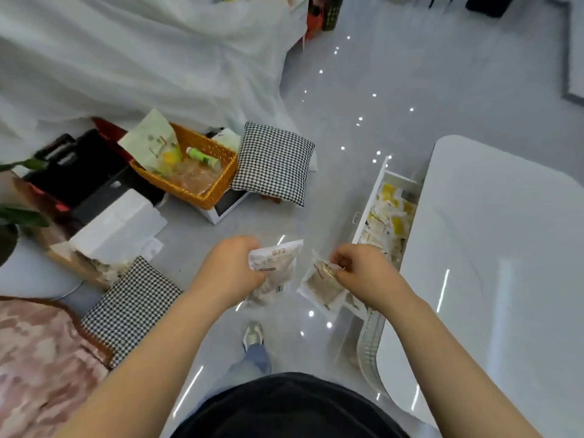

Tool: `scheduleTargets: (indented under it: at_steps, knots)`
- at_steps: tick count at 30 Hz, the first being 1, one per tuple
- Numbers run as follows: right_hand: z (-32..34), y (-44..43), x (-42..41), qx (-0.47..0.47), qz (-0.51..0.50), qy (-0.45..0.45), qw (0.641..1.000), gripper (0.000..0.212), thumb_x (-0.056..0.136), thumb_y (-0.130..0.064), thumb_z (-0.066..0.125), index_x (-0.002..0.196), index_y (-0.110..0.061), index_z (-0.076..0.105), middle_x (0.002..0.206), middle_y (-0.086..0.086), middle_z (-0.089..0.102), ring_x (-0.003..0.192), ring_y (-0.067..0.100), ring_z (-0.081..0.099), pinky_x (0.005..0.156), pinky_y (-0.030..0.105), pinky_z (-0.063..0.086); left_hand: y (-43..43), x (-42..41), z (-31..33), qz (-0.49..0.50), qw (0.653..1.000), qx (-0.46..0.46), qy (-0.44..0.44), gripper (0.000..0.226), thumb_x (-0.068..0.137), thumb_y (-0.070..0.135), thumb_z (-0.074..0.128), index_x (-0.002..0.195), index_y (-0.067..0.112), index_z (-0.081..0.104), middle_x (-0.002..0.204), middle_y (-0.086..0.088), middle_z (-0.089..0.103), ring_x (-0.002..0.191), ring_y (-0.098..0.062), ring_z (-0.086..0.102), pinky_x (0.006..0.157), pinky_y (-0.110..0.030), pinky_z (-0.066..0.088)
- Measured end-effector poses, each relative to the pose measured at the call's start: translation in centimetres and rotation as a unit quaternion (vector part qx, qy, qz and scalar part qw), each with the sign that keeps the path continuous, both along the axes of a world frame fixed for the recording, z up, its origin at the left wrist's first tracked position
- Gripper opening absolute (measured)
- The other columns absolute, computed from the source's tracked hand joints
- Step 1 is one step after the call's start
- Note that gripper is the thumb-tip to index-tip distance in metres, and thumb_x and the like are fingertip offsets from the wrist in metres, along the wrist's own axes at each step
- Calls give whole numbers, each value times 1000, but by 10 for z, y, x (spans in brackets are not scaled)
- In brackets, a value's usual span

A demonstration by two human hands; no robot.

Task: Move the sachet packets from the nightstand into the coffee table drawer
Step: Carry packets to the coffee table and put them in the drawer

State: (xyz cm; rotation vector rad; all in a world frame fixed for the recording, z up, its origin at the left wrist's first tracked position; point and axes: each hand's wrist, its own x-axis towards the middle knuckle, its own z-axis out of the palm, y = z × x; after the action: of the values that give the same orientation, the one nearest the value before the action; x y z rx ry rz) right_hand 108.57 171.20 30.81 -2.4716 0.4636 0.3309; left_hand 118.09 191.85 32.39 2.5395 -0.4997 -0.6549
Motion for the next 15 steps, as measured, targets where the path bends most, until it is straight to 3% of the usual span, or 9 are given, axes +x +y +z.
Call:
scheduleTargets:
  at_steps: [6, 10, 15]
  knots:
    - [0, -13, 43, 13, -107, 7, 994, 14, 82, -11, 59, 79, -24, 63, 73, -8, 62, 69, 9, 58, 59, 19, 45, -31, 85, -3, -91, 996, 0, 8, 27, 73, 15, 70, 60, 24, 48, 68, 6, 52, 73, -20, 55, 50, -25, 34]
    - [-2, -39, 59, 23, -187, 13, 982, 12, 83, -11, 59, 86, -18, 68, 79, -4, 67, 73, 12, 62, 70, 30, 54, -74, 126, -3, -145, 989, -2, 11, 16, 73, 16, 70, 68, 14, 55, 70, -1, 56, 72, -21, 57, 55, -29, 39]
    - [-10, -86, 81, 31, -263, -1, 964, 8, 85, -13, 60, 86, -17, 68, 79, -3, 65, 75, 14, 61, 72, 33, 55, -144, 170, -5, -210, 978, -4, 12, 7, 73, 14, 68, 71, 16, 61, 71, 0, 61, 68, -14, 58, 54, -26, 41]
